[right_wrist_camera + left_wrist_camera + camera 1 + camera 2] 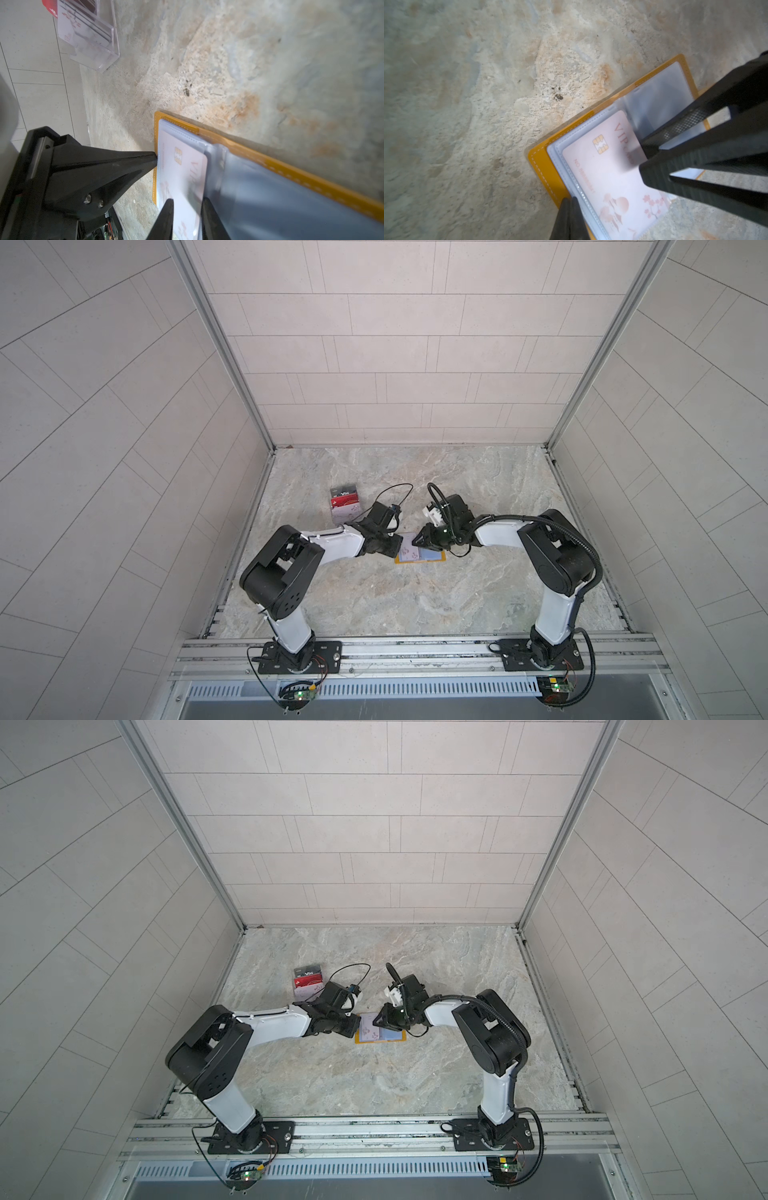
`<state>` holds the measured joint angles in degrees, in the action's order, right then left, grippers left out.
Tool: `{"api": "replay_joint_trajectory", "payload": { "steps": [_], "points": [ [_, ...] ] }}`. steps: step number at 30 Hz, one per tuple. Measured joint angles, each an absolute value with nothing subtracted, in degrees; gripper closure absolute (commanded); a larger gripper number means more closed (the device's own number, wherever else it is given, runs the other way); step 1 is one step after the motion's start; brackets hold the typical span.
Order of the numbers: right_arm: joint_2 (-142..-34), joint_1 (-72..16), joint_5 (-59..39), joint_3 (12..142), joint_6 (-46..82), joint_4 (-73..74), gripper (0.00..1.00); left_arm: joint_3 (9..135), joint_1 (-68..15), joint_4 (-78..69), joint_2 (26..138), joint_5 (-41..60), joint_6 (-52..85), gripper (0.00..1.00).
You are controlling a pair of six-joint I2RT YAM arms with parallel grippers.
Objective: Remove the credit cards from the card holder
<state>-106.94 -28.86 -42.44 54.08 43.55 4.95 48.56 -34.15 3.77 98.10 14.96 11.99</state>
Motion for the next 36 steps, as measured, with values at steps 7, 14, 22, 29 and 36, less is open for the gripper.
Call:
{"api": "replay_joint_trajectory", "payload": {
  "steps": [7, 14, 22, 29, 36],
  "points": [
    [-106.94, -28.84, -43.55, 54.08, 43.55, 5.1, 0.74, 48.56, -34.15, 3.79, 98.1, 14.96, 11.97, 1.0],
    [-106.94, -28.82, -45.32, 54.08, 43.55, 6.22, 0.74, 48.56, -34.15, 3.81, 98.1, 14.94, 11.99, 1.0],
    [-106.94, -28.82, -48.71, 54.08, 43.62, 8.54, 0.73, 48.56, -34.15, 3.81, 98.1, 14.94, 12.01, 1.0],
    [-107.53, -29.3, -49.93, 54.54, 44.21, 9.96, 0.71, 48.56, -34.15, 3.81, 98.1, 14.92, 12.14, 1.0],
    [-110.0, -29.54, -50.3, 54.74, 44.84, 10.5, 0.7, 48.56, -34.15, 3.79, 98.1, 14.79, 12.38, 1.0]
  ]
}}
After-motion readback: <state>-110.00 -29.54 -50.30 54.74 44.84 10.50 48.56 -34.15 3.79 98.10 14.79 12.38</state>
